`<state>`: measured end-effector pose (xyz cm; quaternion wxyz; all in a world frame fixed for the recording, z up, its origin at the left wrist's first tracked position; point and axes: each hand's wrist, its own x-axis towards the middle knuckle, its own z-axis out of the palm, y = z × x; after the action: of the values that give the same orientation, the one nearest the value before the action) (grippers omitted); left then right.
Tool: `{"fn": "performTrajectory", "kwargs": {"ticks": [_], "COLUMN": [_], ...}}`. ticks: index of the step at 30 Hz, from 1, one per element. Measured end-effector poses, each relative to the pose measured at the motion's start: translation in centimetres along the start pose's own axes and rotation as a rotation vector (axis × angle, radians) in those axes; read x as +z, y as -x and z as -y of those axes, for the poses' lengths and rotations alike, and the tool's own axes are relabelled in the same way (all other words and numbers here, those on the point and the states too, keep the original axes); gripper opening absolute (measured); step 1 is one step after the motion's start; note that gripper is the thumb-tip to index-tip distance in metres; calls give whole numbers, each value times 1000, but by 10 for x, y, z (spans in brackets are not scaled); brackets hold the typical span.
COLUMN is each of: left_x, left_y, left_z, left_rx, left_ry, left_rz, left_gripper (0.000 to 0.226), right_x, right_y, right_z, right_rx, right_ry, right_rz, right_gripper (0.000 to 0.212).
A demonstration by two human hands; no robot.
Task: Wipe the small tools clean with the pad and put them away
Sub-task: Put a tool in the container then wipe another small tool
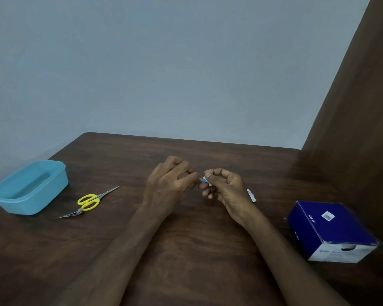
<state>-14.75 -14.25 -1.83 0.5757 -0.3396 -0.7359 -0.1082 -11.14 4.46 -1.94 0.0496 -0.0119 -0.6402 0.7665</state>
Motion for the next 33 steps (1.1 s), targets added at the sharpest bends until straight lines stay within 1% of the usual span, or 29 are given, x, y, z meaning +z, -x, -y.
{"fn": "performTrajectory", "kwargs": {"ticks": [4, 8, 10, 12, 15, 17, 20, 24, 26, 29, 30, 33], "left_x": [-3, -2, -2, -2, -4, -4, -3, -2, -1, 0, 0, -1], "left_y": [0, 3, 6, 7, 8, 9, 9, 7, 8, 9, 9, 8], "left_z": [0, 1, 2, 4, 5, 4, 1, -5, -7, -9, -10, -12], "left_rx": [-13, -68, -106, -162, -320, -404, -446, -511, -500, -465, -456, -439], "left_ry": [23, 43, 53, 90, 148, 195, 226, 246, 254, 270, 277, 294], "left_rz": [-2, 62, 116, 171, 259, 322, 385, 411, 400, 373, 363, 337], "left_gripper": [23, 23, 22, 19, 20, 20, 20, 20, 18, 17, 16, 13], "right_x": [-2, -3, -2, -3, -10, -11, -6, 3, 4, 2, 1, 2], "right_y": [2, 2, 0, -4, -8, -10, -4, 2, 2, -1, -2, -2], "right_z": [0, -1, -5, -9, -11, -11, -10, -10, -11, -12, -13, -14], "right_rx": [-9, -17, -32, -94, -218, -277, -299, -300, -304, -285, -259, -197], "right_ry": [-7, 7, 11, 11, -1, 6, 10, 33, 67, 114, 106, 47], "right_rz": [7, -23, -93, -202, -364, -404, -345, -238, -251, -321, -319, -258], "right_gripper": [10, 13, 12, 11, 8, 6, 7, 20, 24, 28, 27, 14]}}
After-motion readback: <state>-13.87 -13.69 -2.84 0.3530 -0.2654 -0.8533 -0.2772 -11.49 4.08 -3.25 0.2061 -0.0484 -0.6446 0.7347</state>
